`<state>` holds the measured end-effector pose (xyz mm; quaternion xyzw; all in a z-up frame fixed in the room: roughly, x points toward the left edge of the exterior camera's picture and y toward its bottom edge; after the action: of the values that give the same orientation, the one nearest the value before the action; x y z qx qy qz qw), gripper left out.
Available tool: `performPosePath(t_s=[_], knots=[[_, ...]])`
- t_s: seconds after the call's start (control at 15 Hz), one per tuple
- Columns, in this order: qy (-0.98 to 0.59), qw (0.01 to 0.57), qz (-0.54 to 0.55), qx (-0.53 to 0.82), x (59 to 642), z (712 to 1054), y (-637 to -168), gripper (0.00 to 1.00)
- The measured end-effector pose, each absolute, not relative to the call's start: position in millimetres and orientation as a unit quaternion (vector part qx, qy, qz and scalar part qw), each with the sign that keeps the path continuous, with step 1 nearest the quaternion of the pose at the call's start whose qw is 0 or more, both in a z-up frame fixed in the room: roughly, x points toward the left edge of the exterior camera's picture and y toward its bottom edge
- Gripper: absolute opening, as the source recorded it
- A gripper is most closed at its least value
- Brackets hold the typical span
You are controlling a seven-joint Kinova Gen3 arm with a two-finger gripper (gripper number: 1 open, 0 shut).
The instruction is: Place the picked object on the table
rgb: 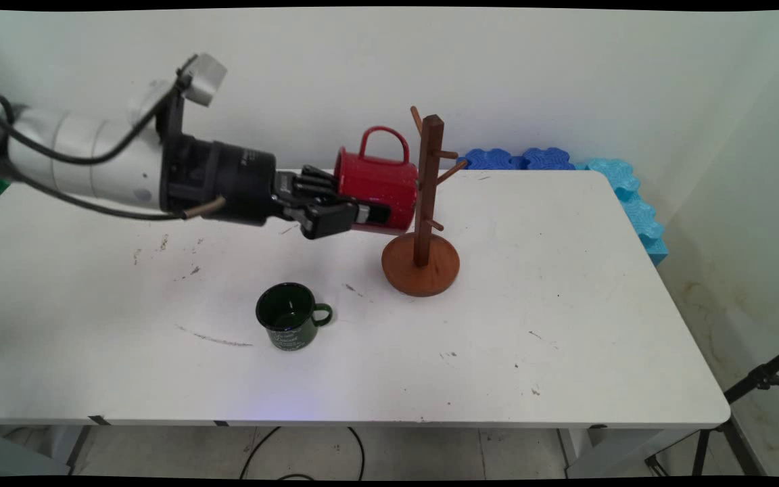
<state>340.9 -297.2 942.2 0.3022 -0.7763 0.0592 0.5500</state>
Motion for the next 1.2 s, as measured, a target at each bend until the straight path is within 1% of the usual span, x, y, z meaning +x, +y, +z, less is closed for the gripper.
performPosePath(t_s=[0.47, 0.8, 1.0, 1.2], knots=[[-0.827, 0.495, 0.066, 0.256, 362, 977, -315, 0.00], [-0.867, 0.435, 0.080, 0.230, 378, 1001, -330, 0.00], [-0.884, 0.403, 0.087, 0.221, 386, 1009, -334, 0.00], [-0.905, 0.356, 0.097, 0.213, 397, 1016, -338, 0.00]])
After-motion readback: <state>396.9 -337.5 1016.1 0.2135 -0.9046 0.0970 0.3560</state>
